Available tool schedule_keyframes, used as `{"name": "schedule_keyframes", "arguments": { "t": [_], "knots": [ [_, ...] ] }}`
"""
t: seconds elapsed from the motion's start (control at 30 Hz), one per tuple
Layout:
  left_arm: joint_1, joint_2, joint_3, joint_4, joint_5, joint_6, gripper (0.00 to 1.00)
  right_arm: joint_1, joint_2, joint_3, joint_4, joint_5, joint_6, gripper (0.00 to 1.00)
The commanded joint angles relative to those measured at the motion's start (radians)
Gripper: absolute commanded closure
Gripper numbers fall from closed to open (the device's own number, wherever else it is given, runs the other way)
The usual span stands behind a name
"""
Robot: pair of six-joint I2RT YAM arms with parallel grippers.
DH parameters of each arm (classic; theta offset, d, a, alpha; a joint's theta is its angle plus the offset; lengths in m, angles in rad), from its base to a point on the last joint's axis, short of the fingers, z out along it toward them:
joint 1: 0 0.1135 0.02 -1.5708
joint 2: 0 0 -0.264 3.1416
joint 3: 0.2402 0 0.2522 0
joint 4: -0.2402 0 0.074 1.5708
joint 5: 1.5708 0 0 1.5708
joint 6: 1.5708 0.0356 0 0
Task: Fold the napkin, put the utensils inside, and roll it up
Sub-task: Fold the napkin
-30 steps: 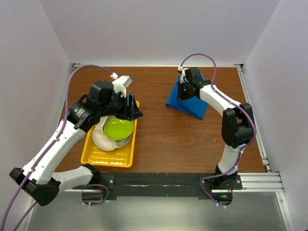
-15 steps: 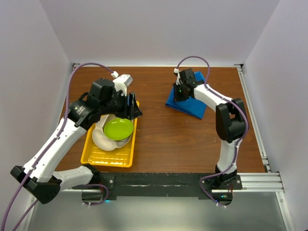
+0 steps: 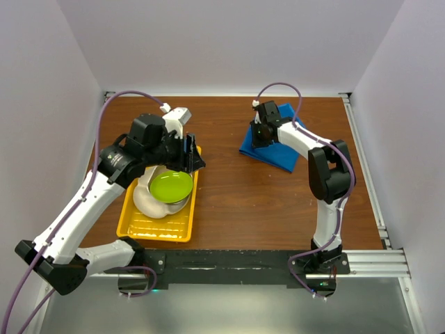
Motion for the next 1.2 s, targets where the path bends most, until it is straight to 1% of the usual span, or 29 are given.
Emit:
{"name": "schedule_keyframes", "arguments": {
  "t": [0.0,0.4,0.93,1.1,1.17],
  "knots": [
    [0.003,-0.026,0.001,0.023,0.01,-0.02,0.42,0.007,-0.018,0.039,0.037,0.034,0.025,0.84],
    [0.003,-0.049,-0.025,0.032,0.019,-0.045,0.42,0.025,0.026,0.081,0.04,0.002,0.031,0.81],
    [0.003,-0.065,-0.053,0.043,0.026,-0.065,0.42,0.041,0.065,0.111,0.037,0.017,0.037,0.81],
    [0.003,-0.063,-0.051,0.057,0.021,-0.063,0.42,0.045,0.078,0.144,0.026,-0.003,0.05,0.76],
    [0.003,-0.066,-0.053,0.064,0.023,-0.063,0.42,0.045,0.097,0.181,-0.003,-0.015,0.051,0.7]
  ]
}}
